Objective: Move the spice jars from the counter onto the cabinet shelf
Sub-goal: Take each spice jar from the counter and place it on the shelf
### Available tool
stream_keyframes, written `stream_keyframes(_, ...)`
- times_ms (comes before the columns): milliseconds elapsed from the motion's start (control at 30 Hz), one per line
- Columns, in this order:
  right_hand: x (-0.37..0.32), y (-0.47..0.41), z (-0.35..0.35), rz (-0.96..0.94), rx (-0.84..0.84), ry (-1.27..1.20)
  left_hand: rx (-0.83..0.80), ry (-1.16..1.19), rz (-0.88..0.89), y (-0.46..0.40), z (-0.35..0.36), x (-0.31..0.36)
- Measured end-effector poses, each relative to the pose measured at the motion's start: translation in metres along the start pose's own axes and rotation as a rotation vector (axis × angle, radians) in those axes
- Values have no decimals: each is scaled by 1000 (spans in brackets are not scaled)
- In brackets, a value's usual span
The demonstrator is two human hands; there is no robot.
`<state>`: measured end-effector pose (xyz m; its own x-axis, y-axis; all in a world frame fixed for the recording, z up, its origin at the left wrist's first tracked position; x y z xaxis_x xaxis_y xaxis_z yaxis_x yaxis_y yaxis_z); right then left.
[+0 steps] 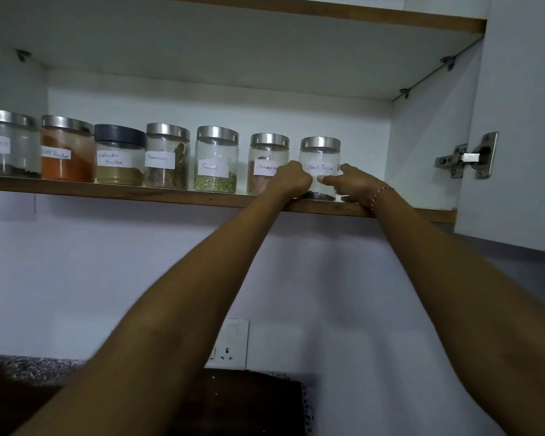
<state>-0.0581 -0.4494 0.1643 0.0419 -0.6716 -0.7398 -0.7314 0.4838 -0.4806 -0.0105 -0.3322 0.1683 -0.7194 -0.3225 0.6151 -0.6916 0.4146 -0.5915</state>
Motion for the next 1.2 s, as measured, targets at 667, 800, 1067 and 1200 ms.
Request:
stream_keyframes(667,103,298,206,-204,441,114,106,5,81,335,45,-204)
stream_keyframes(800,135,375,290,-77,272,170,-41,-37,-30,420,32,-288)
stream_keyframes(1067,139,490,464,174,-173,155,-96,-239,-285,514,-64,-459)
stream_keyframes(1200,126,525,546,225,-479,123,-57,-402,-479,533,-106,-530)
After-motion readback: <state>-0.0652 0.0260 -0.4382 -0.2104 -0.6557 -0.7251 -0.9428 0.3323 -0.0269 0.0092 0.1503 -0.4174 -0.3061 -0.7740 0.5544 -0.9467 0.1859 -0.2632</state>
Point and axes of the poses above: each hand's wrist, its own y-axis away from the middle knuckle, its own z-axis out of the palm, x = y × z, the point moved 9 cm from there along -y, towards the middle knuckle, and after that the axes turned 5 degrees about x, right-handed, at the moved point
